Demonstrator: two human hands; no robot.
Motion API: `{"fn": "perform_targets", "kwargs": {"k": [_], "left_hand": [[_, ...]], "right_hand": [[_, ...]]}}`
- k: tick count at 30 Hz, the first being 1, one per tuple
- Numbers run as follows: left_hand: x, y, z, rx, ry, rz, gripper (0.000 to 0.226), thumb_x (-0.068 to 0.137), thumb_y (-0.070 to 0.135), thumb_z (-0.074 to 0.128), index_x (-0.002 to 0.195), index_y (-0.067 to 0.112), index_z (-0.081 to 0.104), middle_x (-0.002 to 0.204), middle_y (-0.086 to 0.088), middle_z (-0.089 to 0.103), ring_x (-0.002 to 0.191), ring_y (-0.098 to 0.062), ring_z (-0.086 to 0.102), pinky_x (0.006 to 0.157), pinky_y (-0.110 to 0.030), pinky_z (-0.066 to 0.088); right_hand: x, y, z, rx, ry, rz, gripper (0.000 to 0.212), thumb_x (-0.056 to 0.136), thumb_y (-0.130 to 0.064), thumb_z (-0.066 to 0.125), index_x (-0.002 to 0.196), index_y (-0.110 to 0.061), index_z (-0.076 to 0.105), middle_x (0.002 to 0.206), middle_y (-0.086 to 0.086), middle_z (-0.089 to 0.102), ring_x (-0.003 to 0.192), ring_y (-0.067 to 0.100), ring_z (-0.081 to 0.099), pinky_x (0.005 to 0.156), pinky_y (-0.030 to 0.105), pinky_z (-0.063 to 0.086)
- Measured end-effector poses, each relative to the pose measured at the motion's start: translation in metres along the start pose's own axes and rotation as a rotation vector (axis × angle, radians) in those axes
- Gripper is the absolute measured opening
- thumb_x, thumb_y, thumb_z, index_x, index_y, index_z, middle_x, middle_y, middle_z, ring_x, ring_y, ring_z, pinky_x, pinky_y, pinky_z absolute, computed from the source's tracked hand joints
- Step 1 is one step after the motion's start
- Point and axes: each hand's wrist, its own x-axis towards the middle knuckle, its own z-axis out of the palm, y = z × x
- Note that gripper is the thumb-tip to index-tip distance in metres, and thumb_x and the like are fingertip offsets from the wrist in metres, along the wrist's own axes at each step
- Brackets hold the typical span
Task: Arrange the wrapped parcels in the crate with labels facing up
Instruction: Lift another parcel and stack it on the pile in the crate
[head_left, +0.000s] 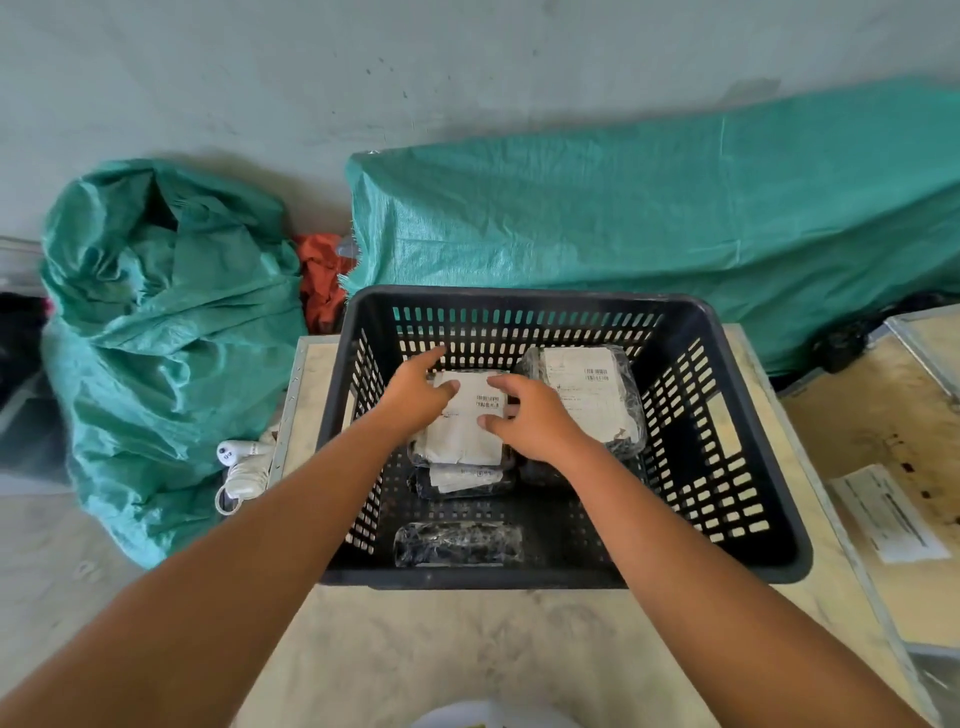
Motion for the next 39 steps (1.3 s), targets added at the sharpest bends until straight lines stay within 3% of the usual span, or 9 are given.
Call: {"fn": "perform_targets", "kwargs": {"k": [2,5,11,17,21,26,30,34,39], "left_hand": [[-0.021,0.008,-0.017,0.007,-0.082,0.071,0.054,0.095,0.026,0.068,0.146,0.03,0.05,0.152,0.001,0.048,0.135,-0.023,0.048,0.108,-0.038,0.039],[-0.059,0.007,-0.036,0.063,-0.248,0.141,0.046,0.095,0.031,0.068,0.14,0.031,0.058,0.144,0.005,0.056,0.131,-0.017,0.051,0.108,-0.039,0.042],[-0.095,-0.012,-0.034,0.341,-0.537,0.137,0.056,0.087,0.027,0.079,0.139,0.021,0.06,0.134,0.002,0.066,0.118,-0.009,0.061,0.107,-0.032,0.045],[-0.1,-0.034,-0.016,0.474,-0.721,0.196,0.053,0.081,0.022,0.083,0.131,0.03,0.067,0.138,0.014,0.062,0.122,-0.004,0.059,0.108,-0.028,0.044],[-0.1,-0.043,-0.012,0.495,-0.702,0.221,0.057,0.079,0.02,0.085,0.131,0.031,0.067,0.137,0.015,0.062,0.125,-0.003,0.057,0.105,-0.019,0.039],[-0.098,-0.04,-0.01,0.529,-0.635,0.236,0.078,0.069,0.019,0.091,0.139,0.032,0.059,0.137,0.009,0.064,0.121,-0.011,0.06,0.106,-0.032,0.046],[-0.093,-0.033,0.0,0.719,-0.605,0.322,0.09,0.072,0.017,0.088,0.15,0.034,0.045,0.145,-0.001,0.057,0.129,-0.023,0.054,0.109,-0.036,0.041],[-0.092,-0.03,0.001,0.801,-0.592,0.405,0.086,0.077,0.009,0.08,0.151,0.03,0.043,0.131,-0.004,0.064,0.115,-0.024,0.06,0.101,-0.037,0.047],[-0.096,-0.027,-0.007,0.612,-0.563,0.394,0.075,0.075,0.012,0.077,0.145,0.027,0.054,0.124,0.001,0.068,0.104,-0.015,0.063,0.095,-0.032,0.051]], "right_hand": [[-0.016,0.007,-0.014,0.041,-0.028,-0.007,0.057,0.086,-0.029,0.081,0.139,-0.023,0.059,0.14,-0.004,0.061,0.106,0.01,0.067,0.094,0.028,0.051],[-0.042,0.025,-0.022,0.091,-0.099,0.015,0.049,0.081,-0.029,0.085,0.127,-0.033,0.066,0.123,-0.013,0.067,0.096,0.001,0.069,0.097,0.033,0.055],[-0.071,0.035,-0.013,0.128,-0.419,0.048,0.048,0.072,-0.023,0.093,0.109,-0.045,0.072,0.126,-0.013,0.067,0.102,0.004,0.068,0.088,0.026,0.057],[-0.075,0.026,0.001,-0.102,-0.56,-0.037,0.033,0.07,-0.019,0.093,0.097,-0.034,0.082,0.131,-0.009,0.069,0.12,0.016,0.062,0.104,0.039,0.049],[-0.072,0.028,0.006,-0.195,-0.573,-0.058,0.035,0.072,-0.015,0.091,0.098,-0.036,0.082,0.133,-0.007,0.068,0.121,0.016,0.062,0.101,0.033,0.048],[-0.067,0.036,-0.002,-0.074,-0.476,-0.026,0.032,0.081,-0.015,0.085,0.102,-0.039,0.08,0.127,-0.011,0.07,0.119,0.012,0.062,0.105,0.038,0.048],[-0.061,0.039,-0.002,-0.028,-0.393,-0.02,0.033,0.086,-0.012,0.08,0.111,-0.034,0.079,0.133,-0.009,0.068,0.124,0.014,0.061,0.11,0.036,0.045],[-0.058,0.04,-0.001,0.026,-0.376,-0.009,0.033,0.085,-0.01,0.081,0.108,-0.033,0.08,0.13,-0.007,0.07,0.121,0.014,0.063,0.109,0.034,0.046],[-0.062,0.046,-0.005,0.128,-0.375,0.0,0.038,0.086,-0.003,0.079,0.095,-0.04,0.082,0.136,-0.01,0.065,0.127,0.012,0.059,0.11,0.036,0.046]]}}
